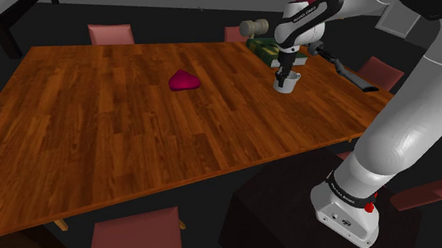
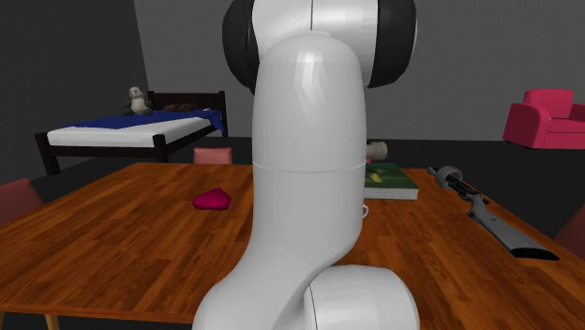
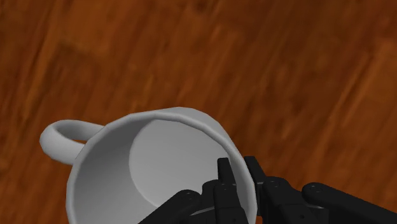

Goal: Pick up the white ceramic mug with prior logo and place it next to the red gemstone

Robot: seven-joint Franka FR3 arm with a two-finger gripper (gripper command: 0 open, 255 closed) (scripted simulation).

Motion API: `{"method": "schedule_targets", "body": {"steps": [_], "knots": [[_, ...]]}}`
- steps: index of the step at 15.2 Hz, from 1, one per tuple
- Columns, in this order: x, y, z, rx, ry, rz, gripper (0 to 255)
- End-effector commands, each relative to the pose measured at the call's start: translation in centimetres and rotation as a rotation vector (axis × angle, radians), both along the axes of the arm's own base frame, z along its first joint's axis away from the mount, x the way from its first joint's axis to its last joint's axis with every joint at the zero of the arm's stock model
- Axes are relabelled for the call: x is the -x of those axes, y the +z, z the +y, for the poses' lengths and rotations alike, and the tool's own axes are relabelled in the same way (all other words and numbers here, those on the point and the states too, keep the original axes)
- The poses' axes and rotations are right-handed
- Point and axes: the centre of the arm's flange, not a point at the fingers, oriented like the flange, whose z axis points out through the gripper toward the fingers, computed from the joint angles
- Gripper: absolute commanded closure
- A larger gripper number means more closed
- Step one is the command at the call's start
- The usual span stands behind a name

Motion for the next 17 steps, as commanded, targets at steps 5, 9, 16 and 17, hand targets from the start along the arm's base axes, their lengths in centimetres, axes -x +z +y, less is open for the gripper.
{"method": "schedule_targets", "body": {"steps": [5, 9, 16, 17], "knots": [[0.0, 2.1, 0.0, 0.000, 0.000, 0.000, 255], [0.0, 4.2, 0.0, 0.000, 0.000, 0.000, 255], [0.0, 7.9, 0.0, 0.000, 0.000, 0.000, 255], [0.0, 8.4, 0.0, 0.000, 0.000, 0.000, 255]]}}
